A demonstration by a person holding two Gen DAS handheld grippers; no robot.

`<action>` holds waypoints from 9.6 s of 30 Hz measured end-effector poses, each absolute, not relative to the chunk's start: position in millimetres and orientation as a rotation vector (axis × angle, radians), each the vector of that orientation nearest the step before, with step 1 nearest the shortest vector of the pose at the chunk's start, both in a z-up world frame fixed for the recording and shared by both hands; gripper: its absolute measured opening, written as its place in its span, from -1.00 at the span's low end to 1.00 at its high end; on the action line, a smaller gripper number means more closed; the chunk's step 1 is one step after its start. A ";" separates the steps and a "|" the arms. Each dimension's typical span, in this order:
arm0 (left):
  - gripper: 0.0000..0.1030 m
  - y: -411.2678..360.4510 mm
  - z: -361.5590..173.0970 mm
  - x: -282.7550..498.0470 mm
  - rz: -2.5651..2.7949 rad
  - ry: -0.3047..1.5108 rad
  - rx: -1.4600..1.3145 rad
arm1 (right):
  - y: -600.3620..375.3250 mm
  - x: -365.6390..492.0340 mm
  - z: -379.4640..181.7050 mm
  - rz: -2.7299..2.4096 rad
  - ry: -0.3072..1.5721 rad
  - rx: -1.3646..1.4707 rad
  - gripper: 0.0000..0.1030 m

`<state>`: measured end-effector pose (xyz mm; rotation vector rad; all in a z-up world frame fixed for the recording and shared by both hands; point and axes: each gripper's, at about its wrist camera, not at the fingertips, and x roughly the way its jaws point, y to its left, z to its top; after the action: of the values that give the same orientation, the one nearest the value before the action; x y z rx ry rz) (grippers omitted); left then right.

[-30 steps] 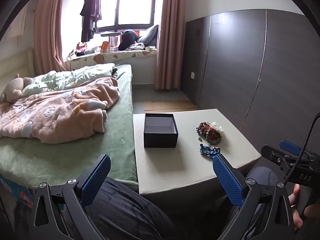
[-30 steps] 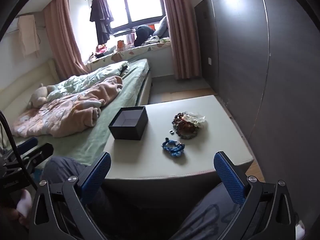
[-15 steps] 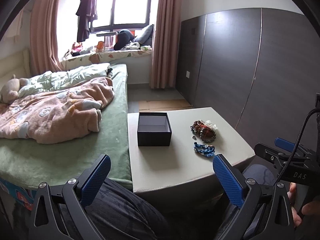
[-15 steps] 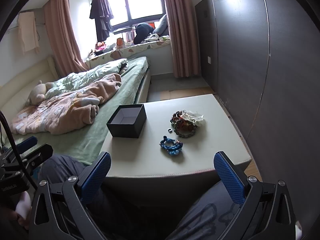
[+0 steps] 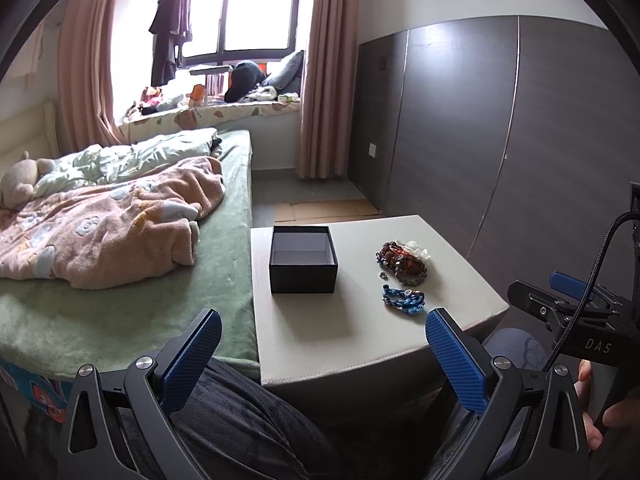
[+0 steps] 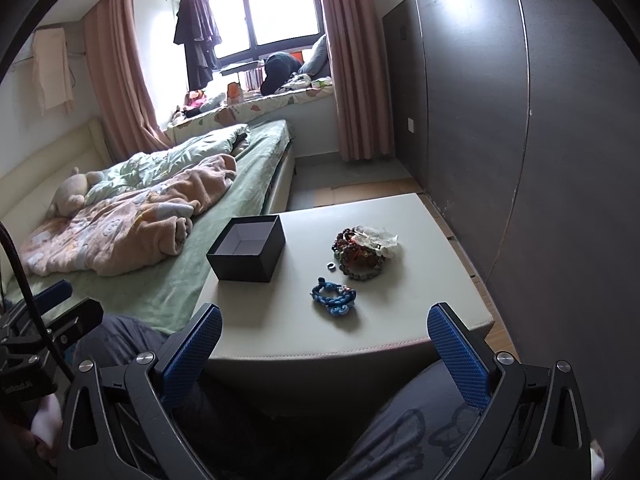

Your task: Organize jewelry

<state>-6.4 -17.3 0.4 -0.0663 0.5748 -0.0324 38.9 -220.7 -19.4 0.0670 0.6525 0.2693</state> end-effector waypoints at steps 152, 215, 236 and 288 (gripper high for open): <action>-0.85 64.5 2.3 206.3 -0.151 0.700 -0.275 | -139.8 278.8 -36.4 0.657 0.829 0.295 -0.93; -0.18 -118.4 -110.3 267.6 -0.264 1.060 -0.037 | -314.1 278.6 -146.0 0.400 0.925 0.719 0.42; -0.83 -122.1 -109.1 266.1 -0.355 1.018 -0.093 | -294.9 292.6 -175.2 0.541 0.976 0.863 0.29; -0.83 66.9 2.0 231.7 -0.157 0.755 -0.225 | -132.2 312.8 -105.5 0.761 0.939 0.682 -0.90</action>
<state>231.7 66.9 2.0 -0.2248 0.7552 -0.1570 312.8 -132.2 -105.5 0.6816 0.9385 0.7608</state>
